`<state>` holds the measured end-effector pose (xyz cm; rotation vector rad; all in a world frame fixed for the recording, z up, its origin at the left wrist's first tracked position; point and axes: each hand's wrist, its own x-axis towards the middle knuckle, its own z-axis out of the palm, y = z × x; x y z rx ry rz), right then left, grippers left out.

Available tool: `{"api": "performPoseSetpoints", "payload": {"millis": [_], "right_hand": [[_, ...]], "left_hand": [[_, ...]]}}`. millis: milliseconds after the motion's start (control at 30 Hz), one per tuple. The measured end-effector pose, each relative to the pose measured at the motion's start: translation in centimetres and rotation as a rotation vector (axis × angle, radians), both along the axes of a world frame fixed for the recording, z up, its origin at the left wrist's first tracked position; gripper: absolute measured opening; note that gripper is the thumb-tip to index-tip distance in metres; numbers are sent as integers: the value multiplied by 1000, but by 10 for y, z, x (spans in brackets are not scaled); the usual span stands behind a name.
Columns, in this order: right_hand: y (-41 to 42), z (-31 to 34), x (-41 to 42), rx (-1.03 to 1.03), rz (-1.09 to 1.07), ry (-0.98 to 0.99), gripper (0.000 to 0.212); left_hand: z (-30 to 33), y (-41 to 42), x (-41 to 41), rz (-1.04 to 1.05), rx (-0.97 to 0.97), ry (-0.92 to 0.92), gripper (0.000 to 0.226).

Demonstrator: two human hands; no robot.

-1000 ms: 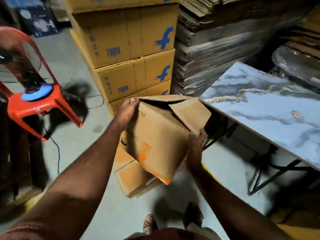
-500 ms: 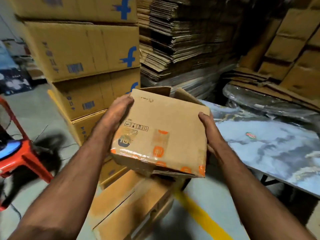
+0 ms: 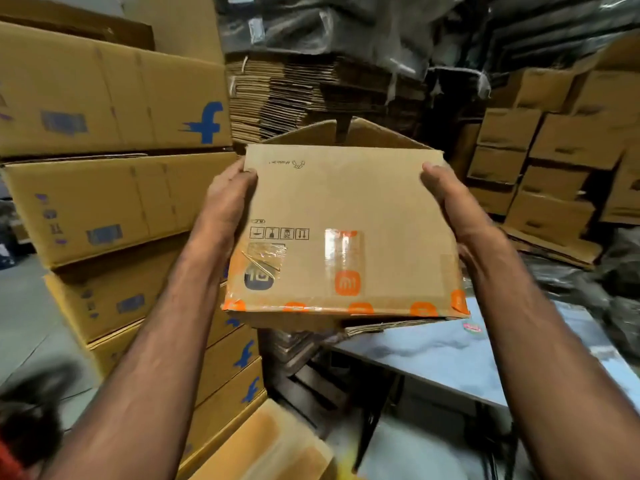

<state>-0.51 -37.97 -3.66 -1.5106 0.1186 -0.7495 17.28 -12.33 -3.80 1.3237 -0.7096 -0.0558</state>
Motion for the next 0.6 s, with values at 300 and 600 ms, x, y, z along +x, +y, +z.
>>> {"api": "performPoseSetpoints", "payload": {"millis": [300,600], "right_hand": [[-124,-23,-34,-251,-235,-8,44],[-270,-98,-89,-198,-458,93,51]], "left_hand": [[-51,-152,10,-45,-25,-95,36],[-124,-342,-14,-89,32,-9,48]]}}
